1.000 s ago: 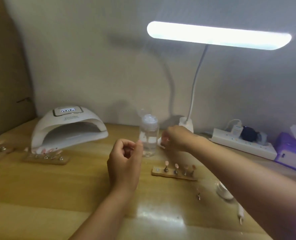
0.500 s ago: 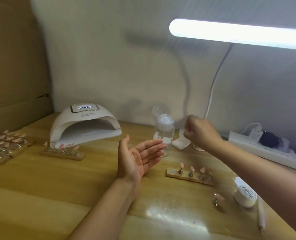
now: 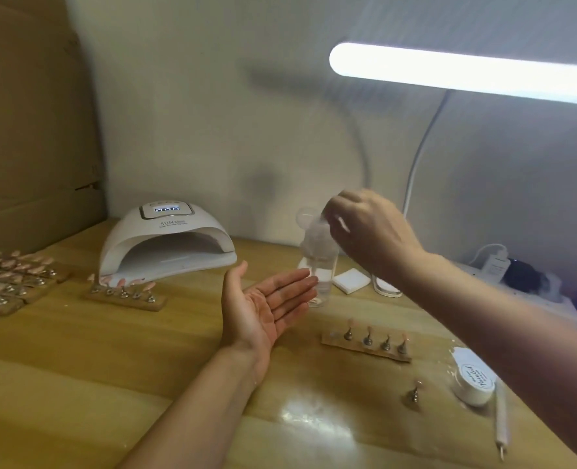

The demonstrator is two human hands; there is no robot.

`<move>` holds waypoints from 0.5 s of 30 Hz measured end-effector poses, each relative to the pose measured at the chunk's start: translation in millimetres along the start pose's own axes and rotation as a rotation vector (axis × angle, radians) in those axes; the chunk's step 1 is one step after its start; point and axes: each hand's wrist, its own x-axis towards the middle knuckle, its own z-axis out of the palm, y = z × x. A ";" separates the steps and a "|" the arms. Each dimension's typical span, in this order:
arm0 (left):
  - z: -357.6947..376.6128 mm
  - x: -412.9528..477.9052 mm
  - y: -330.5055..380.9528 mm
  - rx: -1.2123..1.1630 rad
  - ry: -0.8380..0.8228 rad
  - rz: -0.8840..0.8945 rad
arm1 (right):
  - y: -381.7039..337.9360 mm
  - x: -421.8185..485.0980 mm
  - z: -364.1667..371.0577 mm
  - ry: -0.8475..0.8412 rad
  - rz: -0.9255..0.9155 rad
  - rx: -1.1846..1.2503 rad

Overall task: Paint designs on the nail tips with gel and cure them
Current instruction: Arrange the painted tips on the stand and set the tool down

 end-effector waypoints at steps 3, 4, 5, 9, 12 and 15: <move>-0.6 0.5 1.0 -0.034 -0.001 -0.011 | -4.1 -7.7 6.3 -0.107 -0.023 -0.026; -0.6 0.7 1.8 -0.047 -0.002 -0.014 | -4.5 -9.2 5.9 -0.095 -0.020 -0.012; -0.8 0.6 2.3 -0.063 -0.003 -0.021 | -5.4 -10.3 6.0 -0.087 -0.024 -0.005; -0.5 -0.7 5.4 -0.139 0.024 -0.039 | -14.6 -12.3 8.2 -0.089 0.025 -0.001; -0.9 -3.2 7.8 -0.240 0.042 -0.073 | -17.5 -12.1 7.7 -0.116 0.087 -0.026; 0.0 -6.9 11.8 -0.348 0.032 -0.120 | -17.3 -6.6 0.3 -0.200 0.091 -0.051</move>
